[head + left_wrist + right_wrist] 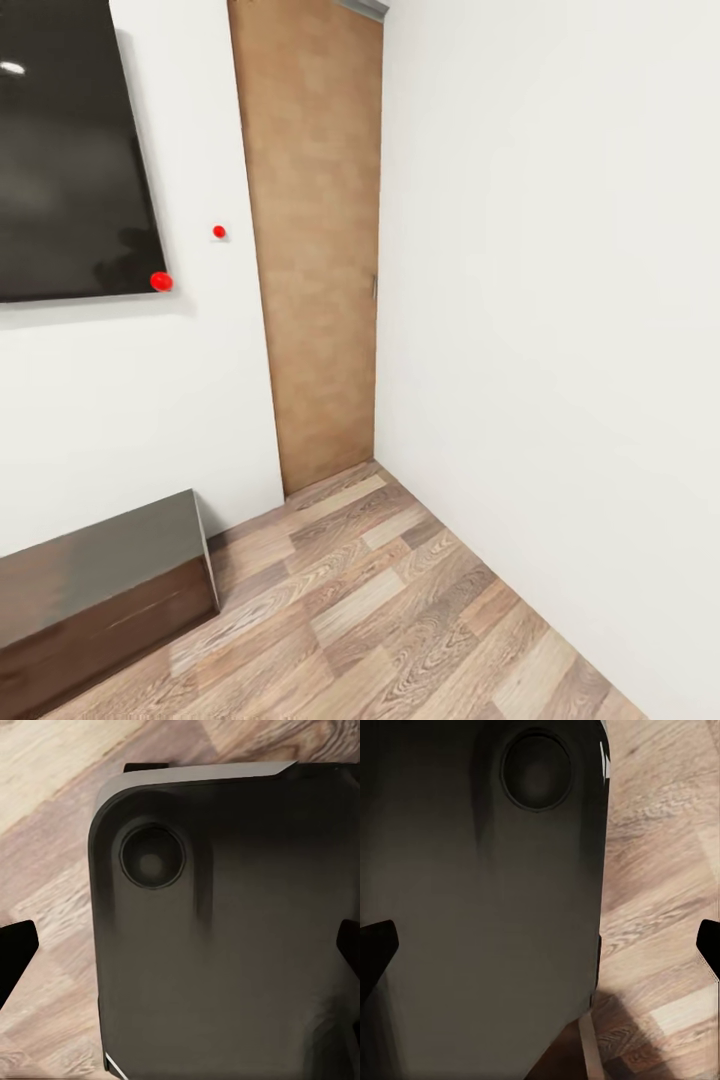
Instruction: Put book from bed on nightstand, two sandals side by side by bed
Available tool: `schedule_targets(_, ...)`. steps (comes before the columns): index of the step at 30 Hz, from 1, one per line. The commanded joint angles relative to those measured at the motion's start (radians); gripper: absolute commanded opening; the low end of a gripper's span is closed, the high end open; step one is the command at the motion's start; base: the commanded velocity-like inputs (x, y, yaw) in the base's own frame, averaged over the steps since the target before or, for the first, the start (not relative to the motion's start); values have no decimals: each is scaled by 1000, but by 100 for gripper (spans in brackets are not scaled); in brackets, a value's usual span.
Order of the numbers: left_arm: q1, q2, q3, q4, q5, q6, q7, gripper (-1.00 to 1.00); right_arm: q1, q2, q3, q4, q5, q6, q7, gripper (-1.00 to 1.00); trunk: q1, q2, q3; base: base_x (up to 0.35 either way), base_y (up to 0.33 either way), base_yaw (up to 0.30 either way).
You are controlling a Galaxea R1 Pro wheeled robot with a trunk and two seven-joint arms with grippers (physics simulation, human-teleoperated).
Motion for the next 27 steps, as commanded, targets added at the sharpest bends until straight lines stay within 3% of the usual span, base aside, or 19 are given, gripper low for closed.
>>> schedule_targets(1, -1, 0, 0, 1, 0, -3, -1, 100, 0, 0, 1, 0, -1, 0, -1, 100, 0, 0, -1, 0, 0, 230)
schedule_targets(11, -1, -1, 0, 1, 0, -4, -1, 100, 0, 0, 2, 0, 1, 0, 1, 100, 0, 0, -1, 0, 0, 153)
schedule_targets(27, -1, 0, 0, 1, 0, -4, -1, 100, 0, 0, 1, 0, 0, 0, 1, 100, 0, 0, -1, 18, 8, 26)
